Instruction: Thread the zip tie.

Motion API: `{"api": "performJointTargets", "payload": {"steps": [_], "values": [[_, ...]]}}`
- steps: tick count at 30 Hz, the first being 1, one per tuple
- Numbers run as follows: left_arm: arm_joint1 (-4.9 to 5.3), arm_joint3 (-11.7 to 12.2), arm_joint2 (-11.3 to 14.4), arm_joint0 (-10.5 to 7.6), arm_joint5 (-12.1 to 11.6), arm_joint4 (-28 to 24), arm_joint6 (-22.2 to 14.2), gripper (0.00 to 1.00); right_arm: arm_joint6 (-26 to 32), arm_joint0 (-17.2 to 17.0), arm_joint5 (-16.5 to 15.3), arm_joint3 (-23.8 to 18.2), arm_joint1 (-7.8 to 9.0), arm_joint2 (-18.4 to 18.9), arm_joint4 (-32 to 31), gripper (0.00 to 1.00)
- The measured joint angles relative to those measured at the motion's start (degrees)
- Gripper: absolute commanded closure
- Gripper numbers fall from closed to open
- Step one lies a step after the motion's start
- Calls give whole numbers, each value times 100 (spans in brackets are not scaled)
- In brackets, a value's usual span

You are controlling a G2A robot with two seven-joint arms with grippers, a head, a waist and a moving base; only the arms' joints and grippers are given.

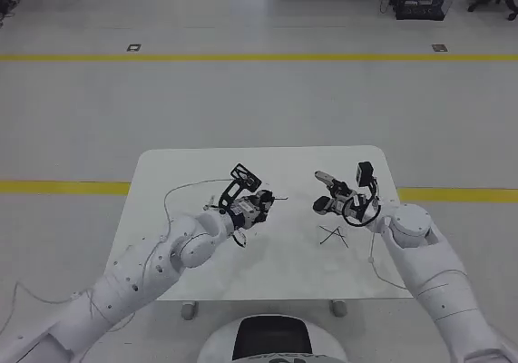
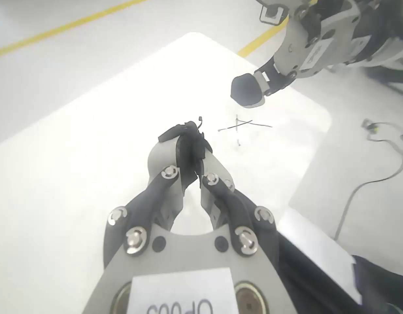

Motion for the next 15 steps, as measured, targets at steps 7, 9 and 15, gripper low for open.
{"api": "performJointTargets", "payload": {"steps": [7,9,15], "values": [[-103,215,-75,22,-200,-921,-32,100,562,161,-298,367,18,18,81,0],[-152,165,-21,-45,-77,-912,-25,100,543,158,-292,361,18,18,80,0],[-172,125,22,-94,40,-572,46,100,542,157,-290,360,18,19,79,0]]}}
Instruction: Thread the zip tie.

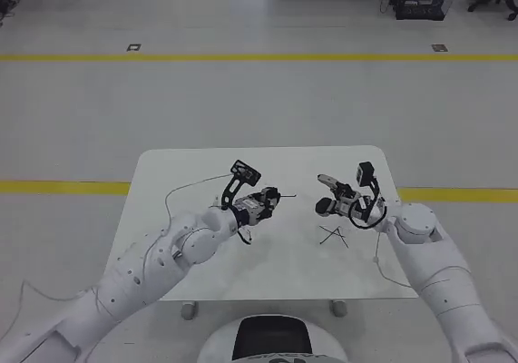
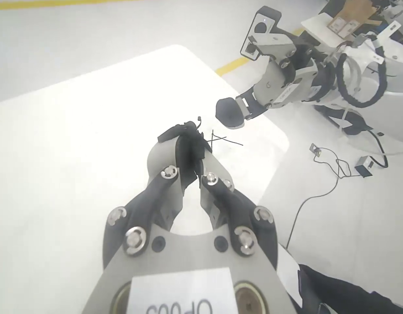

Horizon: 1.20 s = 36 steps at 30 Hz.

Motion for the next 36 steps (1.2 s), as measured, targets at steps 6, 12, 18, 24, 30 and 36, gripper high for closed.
{"api": "performJointTargets", "payload": {"steps": [6,12,18,24,30,36], "values": [[0,0,-1,0,0,-5,-2,100,0,0,0,0,0,0,0,0],[0,0,0,0,0,-5,-2,100,61,-28,-196,-63,10,30,-11,0],[0,0,0,0,0,-5,-2,100,1376,156,-1248,387,123,284,53,0],[0,0,0,0,0,-5,-2,100,2576,720,-1842,1227,176,351,186,0],[0,0,0,0,0,-5,-2,100,2864,1194,-1828,1659,182,124,107,0],[0,0,0,0,0,-5,-2,100,2861,1208,-1828,1665,185,101,113,0]]}}
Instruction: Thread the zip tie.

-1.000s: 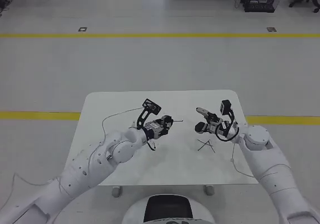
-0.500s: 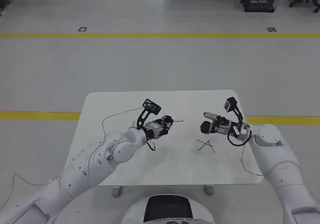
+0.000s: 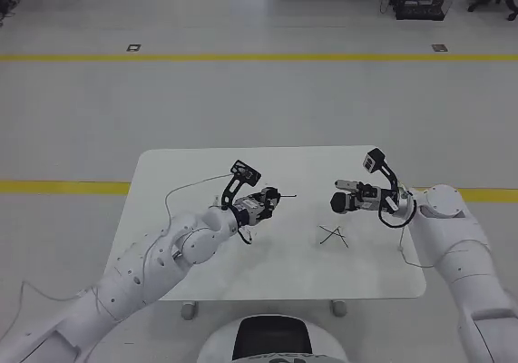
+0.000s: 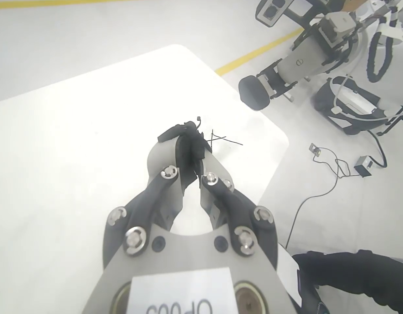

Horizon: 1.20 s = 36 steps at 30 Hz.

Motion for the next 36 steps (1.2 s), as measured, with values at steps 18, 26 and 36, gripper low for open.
{"api": "performJointTargets", "payload": {"steps": [18,26,36], "values": [[-334,1067,-327,78,-316,-4020,-496,100,0,0,0,0,0,0,0,0],[-340,1068,-326,107,-324,-4006,-492,100,0,0,0,0,0,0,0,0],[-470,1594,-435,255,-1157,-5745,-1399,100,1,32,0,-135,-137,-565,367,0]]}}
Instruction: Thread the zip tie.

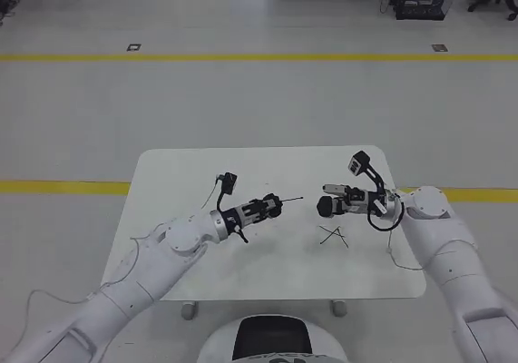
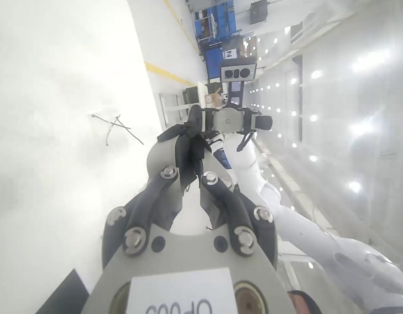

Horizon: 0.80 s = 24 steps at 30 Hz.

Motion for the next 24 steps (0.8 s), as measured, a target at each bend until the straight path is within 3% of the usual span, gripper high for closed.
{"api": "performJointTargets", "payload": {"steps": [4,12,14,19,24], "values": [[-41,154,29,-105,-83,23,-96,100,0,71,0,84,-63,-185,99,0],[-49,142,30,-97,-58,128,-87,100,-79,16,64,75,-62,-182,141,0],[-56,144,9,-76,-128,-23,-247,100,-32,-16,87,105,-59,-183,286,0],[-46,265,-76,-95,-203,-519,-1049,100,1,41,-3,125,-14,-579,803,0],[-51,364,-110,-139,-208,-632,-1402,100,0,234,0,167,91,-1067,1160,0]]}}
